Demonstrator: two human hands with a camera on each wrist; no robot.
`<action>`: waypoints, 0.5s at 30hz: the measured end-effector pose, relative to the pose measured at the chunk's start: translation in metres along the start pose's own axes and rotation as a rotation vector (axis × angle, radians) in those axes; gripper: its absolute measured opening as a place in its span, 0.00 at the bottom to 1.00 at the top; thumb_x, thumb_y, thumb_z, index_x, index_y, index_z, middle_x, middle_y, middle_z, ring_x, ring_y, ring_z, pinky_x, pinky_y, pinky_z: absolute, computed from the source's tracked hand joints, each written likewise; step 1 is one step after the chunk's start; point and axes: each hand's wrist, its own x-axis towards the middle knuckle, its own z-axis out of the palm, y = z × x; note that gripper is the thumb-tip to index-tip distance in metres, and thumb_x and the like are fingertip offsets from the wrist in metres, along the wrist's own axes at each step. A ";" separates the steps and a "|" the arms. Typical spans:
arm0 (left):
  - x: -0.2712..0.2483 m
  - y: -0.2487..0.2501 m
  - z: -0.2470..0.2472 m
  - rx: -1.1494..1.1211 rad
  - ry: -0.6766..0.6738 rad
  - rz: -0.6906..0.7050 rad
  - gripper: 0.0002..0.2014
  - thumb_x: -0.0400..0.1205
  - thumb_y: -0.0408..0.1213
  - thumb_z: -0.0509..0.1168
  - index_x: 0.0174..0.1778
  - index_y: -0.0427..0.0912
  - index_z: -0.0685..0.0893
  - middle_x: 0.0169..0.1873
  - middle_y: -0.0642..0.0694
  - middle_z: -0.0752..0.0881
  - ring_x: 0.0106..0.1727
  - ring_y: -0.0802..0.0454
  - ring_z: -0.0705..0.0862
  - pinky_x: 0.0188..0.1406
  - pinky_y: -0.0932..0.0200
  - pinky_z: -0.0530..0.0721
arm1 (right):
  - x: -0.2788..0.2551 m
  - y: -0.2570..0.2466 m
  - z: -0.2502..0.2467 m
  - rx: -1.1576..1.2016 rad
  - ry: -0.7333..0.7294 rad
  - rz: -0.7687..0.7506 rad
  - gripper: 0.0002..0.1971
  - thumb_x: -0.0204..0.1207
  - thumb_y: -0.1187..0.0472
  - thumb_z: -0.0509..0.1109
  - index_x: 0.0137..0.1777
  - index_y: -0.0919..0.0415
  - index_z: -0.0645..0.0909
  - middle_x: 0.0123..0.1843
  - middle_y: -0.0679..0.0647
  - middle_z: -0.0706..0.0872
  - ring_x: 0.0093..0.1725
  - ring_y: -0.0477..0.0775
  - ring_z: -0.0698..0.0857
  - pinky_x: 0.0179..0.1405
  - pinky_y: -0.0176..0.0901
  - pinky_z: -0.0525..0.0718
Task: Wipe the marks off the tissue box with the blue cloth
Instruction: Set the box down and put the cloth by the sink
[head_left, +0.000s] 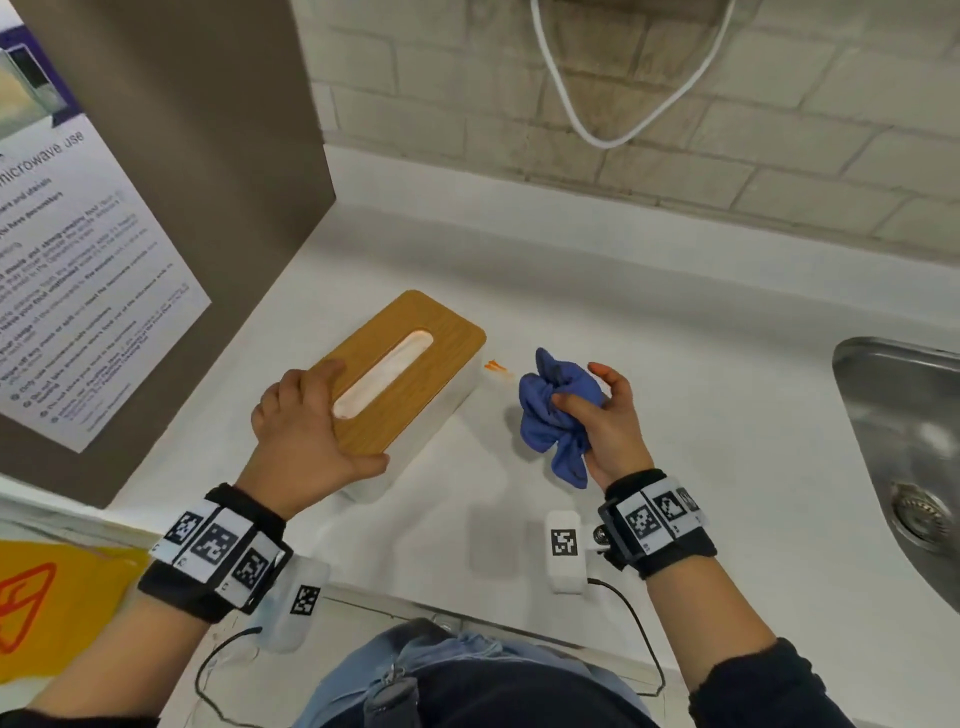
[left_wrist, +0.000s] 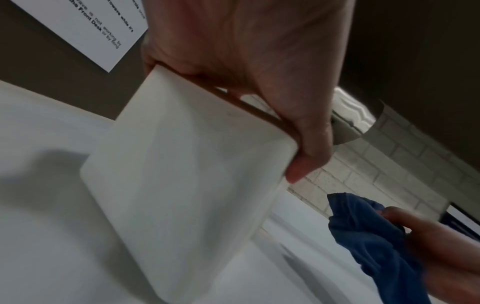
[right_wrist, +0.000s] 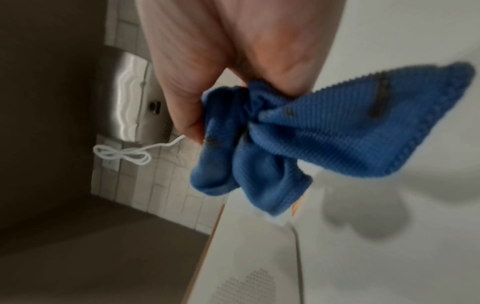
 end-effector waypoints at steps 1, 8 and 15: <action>0.001 -0.004 -0.003 -0.021 -0.019 0.030 0.55 0.49 0.63 0.71 0.72 0.55 0.57 0.66 0.39 0.69 0.66 0.36 0.67 0.66 0.37 0.65 | -0.003 -0.001 -0.001 -0.047 0.033 -0.020 0.20 0.74 0.77 0.66 0.58 0.58 0.67 0.49 0.56 0.83 0.36 0.44 0.86 0.28 0.31 0.82; 0.002 -0.003 -0.013 -0.095 -0.226 0.375 0.51 0.49 0.59 0.77 0.68 0.61 0.61 0.65 0.51 0.68 0.67 0.48 0.65 0.66 0.50 0.60 | 0.003 0.000 -0.087 -0.670 0.592 -0.127 0.13 0.63 0.67 0.64 0.42 0.50 0.81 0.48 0.53 0.87 0.44 0.61 0.87 0.29 0.44 0.84; 0.024 0.041 0.006 -0.030 -0.359 0.664 0.50 0.47 0.61 0.76 0.67 0.57 0.65 0.65 0.49 0.69 0.68 0.46 0.66 0.71 0.44 0.60 | -0.020 -0.021 -0.218 -1.243 1.018 0.147 0.15 0.68 0.75 0.65 0.54 0.65 0.79 0.66 0.69 0.73 0.62 0.74 0.73 0.59 0.65 0.74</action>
